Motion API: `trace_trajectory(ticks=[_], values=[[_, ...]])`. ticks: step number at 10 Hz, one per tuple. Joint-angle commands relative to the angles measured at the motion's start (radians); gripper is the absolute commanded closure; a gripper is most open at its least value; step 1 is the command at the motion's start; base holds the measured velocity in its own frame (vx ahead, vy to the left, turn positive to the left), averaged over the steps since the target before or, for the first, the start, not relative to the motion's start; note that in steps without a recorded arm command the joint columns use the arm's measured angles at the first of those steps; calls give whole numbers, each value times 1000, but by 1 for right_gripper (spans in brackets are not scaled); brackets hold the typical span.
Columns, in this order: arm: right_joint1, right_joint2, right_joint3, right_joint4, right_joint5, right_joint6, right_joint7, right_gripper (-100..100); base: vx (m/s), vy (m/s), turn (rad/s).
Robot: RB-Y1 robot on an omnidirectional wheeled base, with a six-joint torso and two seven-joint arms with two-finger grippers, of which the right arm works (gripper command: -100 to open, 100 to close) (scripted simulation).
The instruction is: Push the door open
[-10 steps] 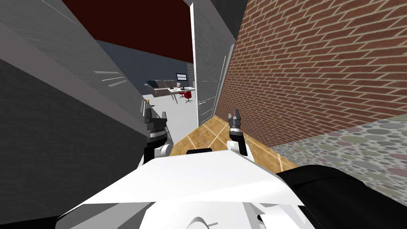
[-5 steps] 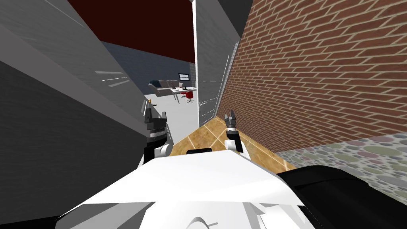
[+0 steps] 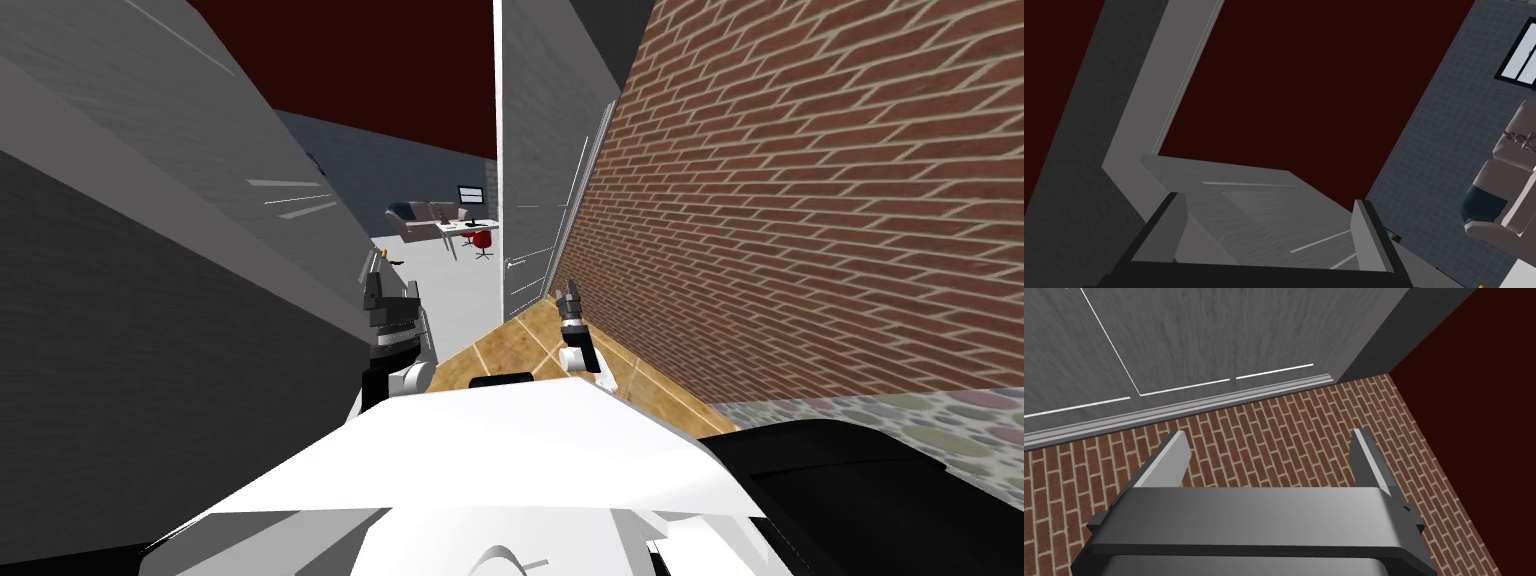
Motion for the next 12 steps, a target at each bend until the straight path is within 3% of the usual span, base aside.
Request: trace_trajectory(ticks=[1,5,6,8,9,11,12], values=[[-25,-24,15,45,-14,-3,-15,-100,86,-55,133],[-105,-78,63,176,-45,-17,-47,-100,97,-66,119],[-105,-78,63,184,-45,-17,-47,-100,54,-39,59],[-147,-106,88,246,-61,-24,-64,-100,53,-50,112],[-147,-106,88,257,-61,-24,-64,-100,53,-42,54],[-190,-135,114,321,-78,-32,-81,-100,50,-46,112],[-190,-135,114,332,-78,-32,-81,-100,53,-49,44]])
